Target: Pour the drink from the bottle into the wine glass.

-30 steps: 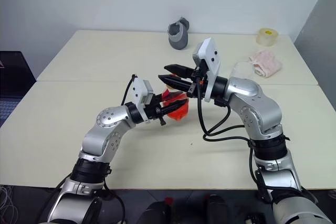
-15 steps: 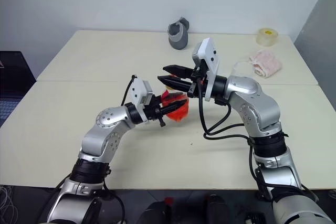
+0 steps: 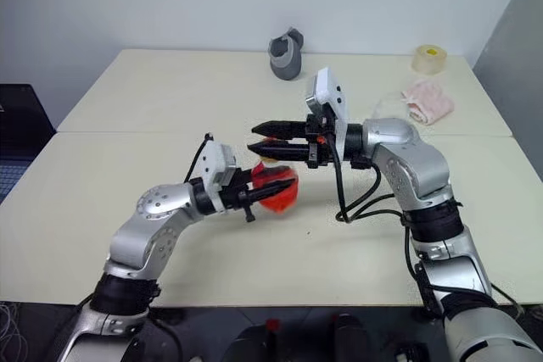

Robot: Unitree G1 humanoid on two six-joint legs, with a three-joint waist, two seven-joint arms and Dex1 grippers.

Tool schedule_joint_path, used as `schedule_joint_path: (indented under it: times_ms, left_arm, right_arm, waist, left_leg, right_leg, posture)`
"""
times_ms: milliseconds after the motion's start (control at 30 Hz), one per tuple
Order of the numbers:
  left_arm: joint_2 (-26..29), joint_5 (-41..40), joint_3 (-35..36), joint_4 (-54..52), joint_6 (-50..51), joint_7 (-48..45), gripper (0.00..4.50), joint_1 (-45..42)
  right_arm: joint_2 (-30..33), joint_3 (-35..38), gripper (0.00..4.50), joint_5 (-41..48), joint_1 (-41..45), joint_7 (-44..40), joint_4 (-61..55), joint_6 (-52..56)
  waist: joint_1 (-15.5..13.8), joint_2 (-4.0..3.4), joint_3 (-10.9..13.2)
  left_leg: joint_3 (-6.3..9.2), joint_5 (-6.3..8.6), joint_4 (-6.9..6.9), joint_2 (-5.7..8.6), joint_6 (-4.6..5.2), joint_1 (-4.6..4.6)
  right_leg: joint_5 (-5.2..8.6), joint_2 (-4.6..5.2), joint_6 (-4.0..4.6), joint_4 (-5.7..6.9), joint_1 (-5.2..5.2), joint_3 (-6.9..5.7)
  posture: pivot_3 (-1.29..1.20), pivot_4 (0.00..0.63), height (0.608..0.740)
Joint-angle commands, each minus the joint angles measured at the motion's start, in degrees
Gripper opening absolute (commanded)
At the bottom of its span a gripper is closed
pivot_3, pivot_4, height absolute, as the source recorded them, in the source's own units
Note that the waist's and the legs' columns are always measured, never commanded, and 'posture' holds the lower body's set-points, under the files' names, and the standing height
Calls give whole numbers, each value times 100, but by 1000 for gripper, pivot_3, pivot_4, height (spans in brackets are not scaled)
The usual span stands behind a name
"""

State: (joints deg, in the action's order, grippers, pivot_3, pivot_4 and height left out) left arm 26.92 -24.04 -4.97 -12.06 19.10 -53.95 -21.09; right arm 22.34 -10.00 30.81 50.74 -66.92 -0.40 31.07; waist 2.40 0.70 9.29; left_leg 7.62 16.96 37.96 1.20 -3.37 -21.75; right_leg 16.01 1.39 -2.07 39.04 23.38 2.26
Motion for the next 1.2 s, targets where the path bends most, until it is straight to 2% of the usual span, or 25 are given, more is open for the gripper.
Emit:
schedule_joint_path:
  times_ms: [33,133,267,367,567,600,700,900,1067,1200]
  left_arm:
    - [228,-492,111,-817,74,-388,1021,265]
    - [417,-610,180,-1010,108,-462,1021,506]
    - [367,-588,214,-1031,117,-258,1021,486]
    - [297,-614,218,-1097,236,-64,1020,459]
    - [379,-662,346,-1219,297,88,1020,670]
    - [378,-656,371,-1180,307,126,1020,658]
    - [291,-579,424,-945,302,319,1020,487]
    - [-52,-293,352,-131,71,625,1020,-137]
    - [-484,35,290,579,-308,855,1020,-630]
    - [-592,128,259,781,-463,782,1020,-748]
  right_arm:
    - [218,90,1147,-109,372,-675,381,-545]
    - [237,-19,1147,-250,528,-1134,697,-925]
    - [229,-33,1147,-296,648,-1255,1006,-1143]
    - [418,59,2206,-47,635,-1307,863,-721]
    - [837,448,4304,130,322,-834,266,-209]
    - [887,504,4474,161,255,-759,162,-105]
    - [937,683,4474,270,-40,-368,-319,177]
    - [633,779,4474,242,-657,817,-1283,518]
    - [247,708,4474,59,-847,1784,-1576,669]
    - [67,646,4474,-110,-814,2196,-1572,665]
  waist:
    - [-1,0,0]
    - [1,-1,1]
    - [-12,-2,1]
    - [-53,-1,4]
    - [-57,-2,5]
    - [-56,-2,5]
    - [-57,-3,5]
    - [-58,-2,5]
    - [-60,-2,5]
    - [-55,-2,5]
  left_leg:
    - [-1,0,1,-1,0,0]
    - [0,1,0,-1,1,1]
    - [0,0,3,0,1,0]
    - [0,0,3,0,0,-2]
    - [-1,0,1,0,0,-4]
    - [-2,0,1,0,0,-3]
    - [-1,1,1,-1,2,-2]
    - [-4,1,4,6,1,-4]
    - [-3,-3,5,6,-5,-5]
    - [-4,-11,4,7,-21,-4]
  right_leg:
    - [0,0,0,0,0,0]
    - [0,0,0,0,-1,0]
    - [0,1,0,0,-1,-1]
    - [0,4,0,-2,-1,-1]
    - [0,21,0,-5,0,0]
    - [0,22,0,-4,0,1]
    - [0,22,0,-2,0,-1]
    - [0,17,0,-2,-2,-2]
    - [0,12,-1,-2,-2,-2]
    - [0,11,-1,-2,-1,-1]
  posture:
    - [0,150,740]
    - [0,150,740]
    - [0,150,740]
    - [0,150,740]
    - [0,150,740]
    - [0,150,740]
    - [0,150,740]
    - [0,150,740]
    - [0,150,740]
    - [0,150,740]
